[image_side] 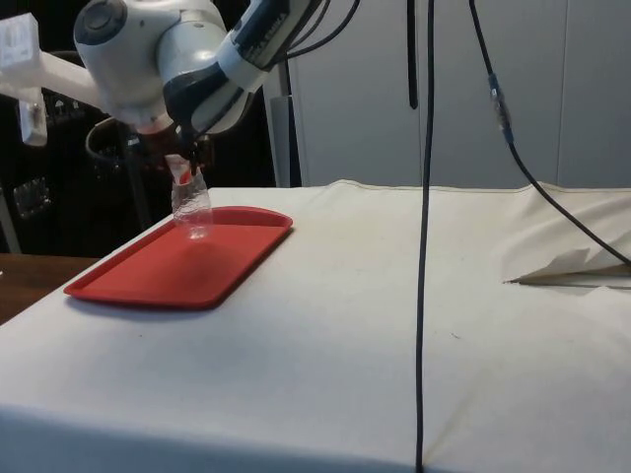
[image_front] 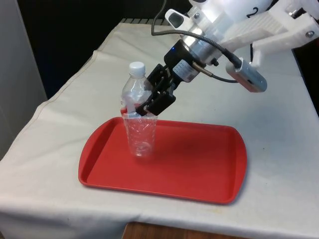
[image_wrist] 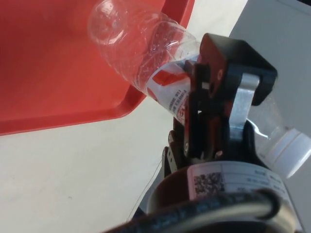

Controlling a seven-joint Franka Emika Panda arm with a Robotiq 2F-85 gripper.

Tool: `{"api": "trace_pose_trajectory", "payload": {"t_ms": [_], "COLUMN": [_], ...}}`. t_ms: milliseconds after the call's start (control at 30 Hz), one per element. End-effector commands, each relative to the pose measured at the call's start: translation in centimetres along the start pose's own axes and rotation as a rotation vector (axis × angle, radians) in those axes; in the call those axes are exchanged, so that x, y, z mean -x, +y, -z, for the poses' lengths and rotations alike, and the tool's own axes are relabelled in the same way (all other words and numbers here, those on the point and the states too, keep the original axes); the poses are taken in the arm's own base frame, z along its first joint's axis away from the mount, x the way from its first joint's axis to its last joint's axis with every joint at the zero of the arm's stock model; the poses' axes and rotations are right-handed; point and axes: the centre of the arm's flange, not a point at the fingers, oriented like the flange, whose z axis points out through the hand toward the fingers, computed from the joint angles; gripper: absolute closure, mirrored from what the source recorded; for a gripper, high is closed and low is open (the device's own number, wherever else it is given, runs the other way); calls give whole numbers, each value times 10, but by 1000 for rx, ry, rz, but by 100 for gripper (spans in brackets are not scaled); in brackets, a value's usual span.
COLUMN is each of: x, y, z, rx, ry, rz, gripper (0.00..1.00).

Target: Place the bottle upright on the tray.

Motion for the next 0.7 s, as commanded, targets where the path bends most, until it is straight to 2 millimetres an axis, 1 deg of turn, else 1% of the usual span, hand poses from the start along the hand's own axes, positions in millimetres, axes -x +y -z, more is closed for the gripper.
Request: {"api": "trace_pose_trajectory", "payload": {"t_ms": [0,400,667], "x": [1,5,9], "y": [-1,-1,-2], "z": [1,2,-2], "rx": [-5,5,2], "ry": [4,10,-6], "rz": [-6,-8,-16], "gripper": [86,86,86]}}
